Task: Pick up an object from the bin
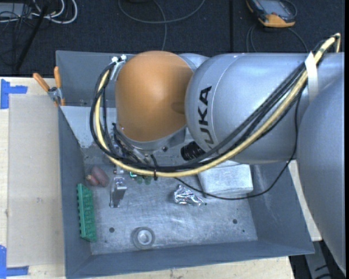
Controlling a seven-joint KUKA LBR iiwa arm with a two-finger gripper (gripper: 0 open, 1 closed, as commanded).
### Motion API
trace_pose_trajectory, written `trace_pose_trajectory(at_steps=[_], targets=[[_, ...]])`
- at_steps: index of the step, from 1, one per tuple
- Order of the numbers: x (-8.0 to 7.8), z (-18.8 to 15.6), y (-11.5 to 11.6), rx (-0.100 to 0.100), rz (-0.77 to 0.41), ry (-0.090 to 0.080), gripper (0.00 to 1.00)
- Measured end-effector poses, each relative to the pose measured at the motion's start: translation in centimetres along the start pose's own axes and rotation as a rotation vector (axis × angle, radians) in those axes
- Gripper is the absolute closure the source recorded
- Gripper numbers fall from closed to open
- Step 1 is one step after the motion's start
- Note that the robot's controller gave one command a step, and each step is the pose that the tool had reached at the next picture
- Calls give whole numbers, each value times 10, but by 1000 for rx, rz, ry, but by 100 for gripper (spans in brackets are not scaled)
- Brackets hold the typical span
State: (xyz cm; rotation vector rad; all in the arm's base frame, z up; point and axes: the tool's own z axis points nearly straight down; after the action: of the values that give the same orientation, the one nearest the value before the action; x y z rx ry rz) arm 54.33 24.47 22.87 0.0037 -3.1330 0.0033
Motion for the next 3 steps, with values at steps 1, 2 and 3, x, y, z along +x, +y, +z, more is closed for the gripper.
trace_pose_trajectory(at_steps=[1, 2, 3], targets=[[-16, 92, -163, 0, -84, -2, 0], [-15, 114, -200, -1, -214, -5, 0], [-43, 158, -228, -4, -269, -10, 0]])
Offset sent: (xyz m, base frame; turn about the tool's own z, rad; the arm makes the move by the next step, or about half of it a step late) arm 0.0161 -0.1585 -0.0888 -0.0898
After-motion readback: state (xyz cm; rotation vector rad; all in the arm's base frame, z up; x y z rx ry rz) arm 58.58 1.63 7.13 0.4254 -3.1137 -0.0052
